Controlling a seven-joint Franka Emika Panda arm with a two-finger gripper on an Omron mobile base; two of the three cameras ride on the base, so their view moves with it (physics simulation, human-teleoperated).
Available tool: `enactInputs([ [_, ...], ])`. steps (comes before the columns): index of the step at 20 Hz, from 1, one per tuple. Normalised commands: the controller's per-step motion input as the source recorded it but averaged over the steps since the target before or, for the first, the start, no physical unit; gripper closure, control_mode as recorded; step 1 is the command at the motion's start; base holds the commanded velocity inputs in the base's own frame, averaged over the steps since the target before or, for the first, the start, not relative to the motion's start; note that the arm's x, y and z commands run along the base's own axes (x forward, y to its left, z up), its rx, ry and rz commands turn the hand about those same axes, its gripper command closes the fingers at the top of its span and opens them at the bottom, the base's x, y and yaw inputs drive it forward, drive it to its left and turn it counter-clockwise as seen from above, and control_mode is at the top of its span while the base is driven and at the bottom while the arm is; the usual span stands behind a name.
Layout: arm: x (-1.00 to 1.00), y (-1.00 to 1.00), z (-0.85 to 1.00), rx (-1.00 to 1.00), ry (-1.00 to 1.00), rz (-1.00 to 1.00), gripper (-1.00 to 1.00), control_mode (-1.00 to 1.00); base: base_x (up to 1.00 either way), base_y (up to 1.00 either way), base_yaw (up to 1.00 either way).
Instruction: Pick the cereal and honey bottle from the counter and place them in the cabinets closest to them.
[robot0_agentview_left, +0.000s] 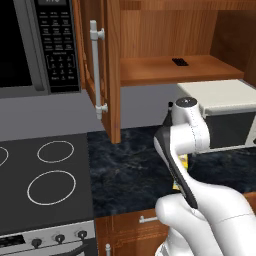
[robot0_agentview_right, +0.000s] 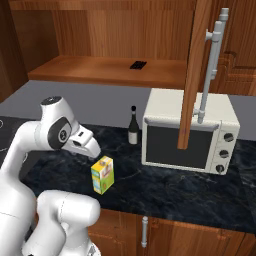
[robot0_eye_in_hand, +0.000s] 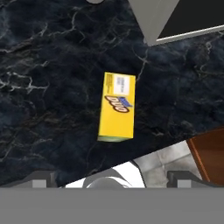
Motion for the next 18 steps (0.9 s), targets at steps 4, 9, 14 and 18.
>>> enactInputs([
  [4,0.0,-0.11,-0.21,0.0,0.0,0.0,-1.0,-1.0,0.0,0.0,0.0],
  [9,0.06,-0.14,-0.18,0.0,0.0,0.0,-1.0,-1.0,0.0,0.0,0.0],
  [14,0.15,-0.13,-0.18,-0.01,0.0,0.0,-1.0,-1.0,0.0,0.0,0.0],
  [18,0.21,-0.12,-0.17,-0.01,0.0,0.0,-1.0,-1.0,0.0,0.0,0.0],
])
